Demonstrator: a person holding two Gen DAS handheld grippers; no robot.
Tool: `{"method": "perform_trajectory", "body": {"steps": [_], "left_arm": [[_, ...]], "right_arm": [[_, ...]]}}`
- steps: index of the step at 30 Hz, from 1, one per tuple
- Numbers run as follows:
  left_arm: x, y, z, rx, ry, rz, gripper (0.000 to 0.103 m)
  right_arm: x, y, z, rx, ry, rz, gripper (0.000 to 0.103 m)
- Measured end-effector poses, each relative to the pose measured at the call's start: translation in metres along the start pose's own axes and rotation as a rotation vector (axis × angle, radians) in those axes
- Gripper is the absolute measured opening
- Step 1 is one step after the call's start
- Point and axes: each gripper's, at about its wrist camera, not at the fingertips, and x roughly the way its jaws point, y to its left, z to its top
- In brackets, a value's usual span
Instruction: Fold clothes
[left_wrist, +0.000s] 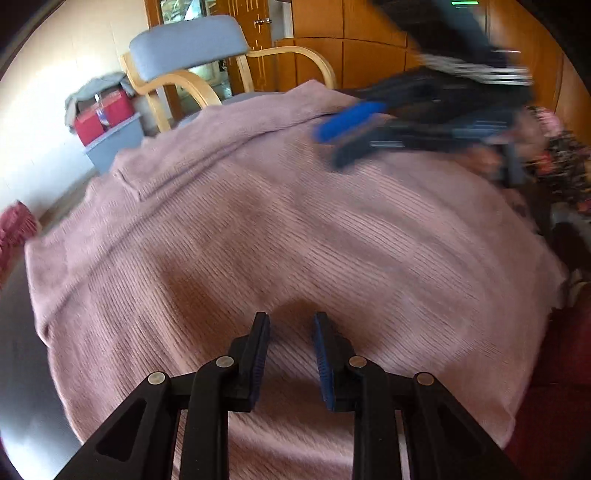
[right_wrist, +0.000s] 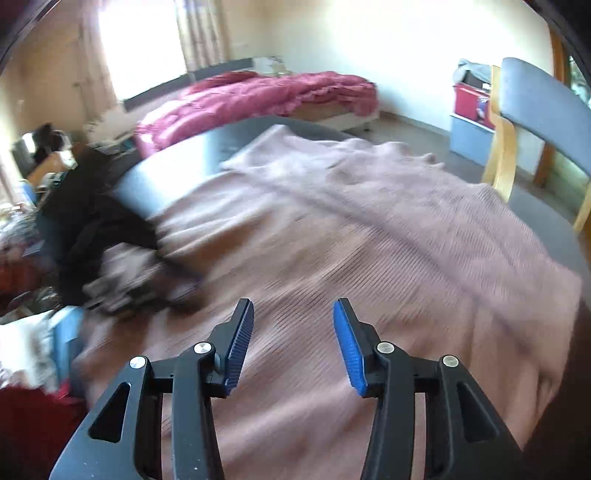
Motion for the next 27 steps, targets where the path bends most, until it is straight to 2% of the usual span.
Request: {"method": "perform_trajectory", "body": {"steps": [2,3,5,8,11,19,21,22,23,27], "left_arm": [[-0.008,0.004,-0.011,-0.011,-0.003,-0.046,0.024],[-0.014,0.004,-0.018,-0.01,-0.005,-0.068,0.024],[-0.026,0.006,-0.032,-0.008,-0.009,-0.113,0.024],[-0.051,-0.002,-0.071,-0.014,-0.013,-0.174,0.024],[-0.073,-0.006,-0.091,-0.02,-0.012,-0.211,0.023],[-0.103,0.012,-0.104,-0.099,0.002,-0.163,0.024],[-0.091,0.024,-0.096,-0.135,-0.021,-0.088,0.024],[-0.083,0.028,-0.095,-0.138,-0.005,-0.05,0.024],[-0.075,0.031,-0.094,-0.136,0.018,-0.018,0.024],[-0.084,0.036,-0.107,-0.043,0.04,-0.017,0.025]], "right_arm": [[0.025,-0.003,0.005,-0.016,0.04,-0.144,0.045],[0.035,-0.005,0.005,-0.029,0.053,-0.185,0.045],[0.046,-0.009,0.0,-0.048,0.059,-0.207,0.046],[0.045,-0.01,-0.003,-0.031,0.054,-0.197,0.046],[0.048,-0.022,-0.003,-0.018,0.053,-0.18,0.047],[0.051,-0.031,0.003,-0.006,0.052,-0.162,0.049],[0.052,-0.031,0.004,-0.008,0.052,-0.165,0.049],[0.052,-0.032,0.004,-0.01,0.051,-0.167,0.049],[0.053,-0.033,0.004,-0.01,0.051,-0.167,0.049],[0.05,-0.029,0.002,-0.002,0.05,-0.161,0.049]]}}
